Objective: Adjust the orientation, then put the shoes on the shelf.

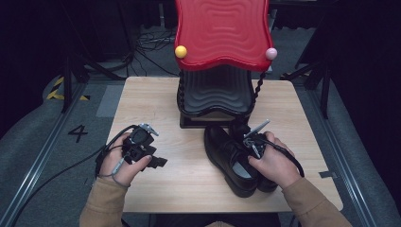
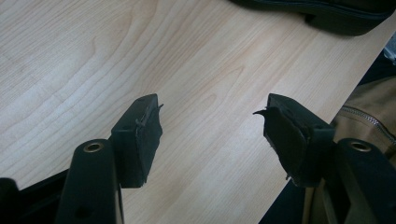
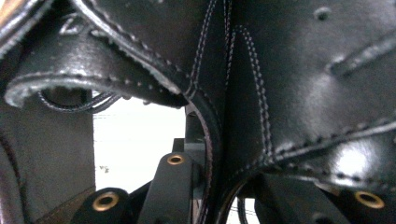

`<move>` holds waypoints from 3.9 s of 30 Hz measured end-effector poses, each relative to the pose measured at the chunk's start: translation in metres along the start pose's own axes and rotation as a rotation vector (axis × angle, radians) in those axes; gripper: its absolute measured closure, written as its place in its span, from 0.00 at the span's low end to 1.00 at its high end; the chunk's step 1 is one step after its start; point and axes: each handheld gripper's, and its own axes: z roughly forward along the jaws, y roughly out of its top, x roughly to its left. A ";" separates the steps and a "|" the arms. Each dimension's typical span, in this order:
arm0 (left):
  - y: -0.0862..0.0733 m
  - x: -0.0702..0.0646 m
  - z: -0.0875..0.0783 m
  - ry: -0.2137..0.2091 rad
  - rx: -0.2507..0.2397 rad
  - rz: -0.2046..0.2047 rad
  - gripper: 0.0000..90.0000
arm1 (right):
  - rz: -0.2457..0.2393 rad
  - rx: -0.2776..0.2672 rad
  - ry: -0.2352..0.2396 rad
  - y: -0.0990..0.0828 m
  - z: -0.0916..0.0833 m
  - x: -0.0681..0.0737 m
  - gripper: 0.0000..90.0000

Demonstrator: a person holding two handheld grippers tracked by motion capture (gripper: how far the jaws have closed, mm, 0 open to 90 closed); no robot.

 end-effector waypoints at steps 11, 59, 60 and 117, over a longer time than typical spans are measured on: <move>-0.002 0.002 -0.003 0.005 -0.005 -0.006 0.42 | 0.028 -0.015 0.057 -0.008 -0.020 -0.008 0.91; -0.006 0.010 -0.009 0.024 -0.025 -0.063 0.42 | -0.050 -0.086 0.089 -0.006 -0.193 -0.007 0.91; -0.006 0.011 -0.010 0.026 -0.025 -0.059 0.41 | -0.050 -0.087 0.087 -0.005 -0.196 -0.007 0.91; -0.036 0.023 -0.027 0.026 -0.064 -0.122 0.41 | 0.043 -0.271 -0.002 0.104 -0.360 0.029 0.91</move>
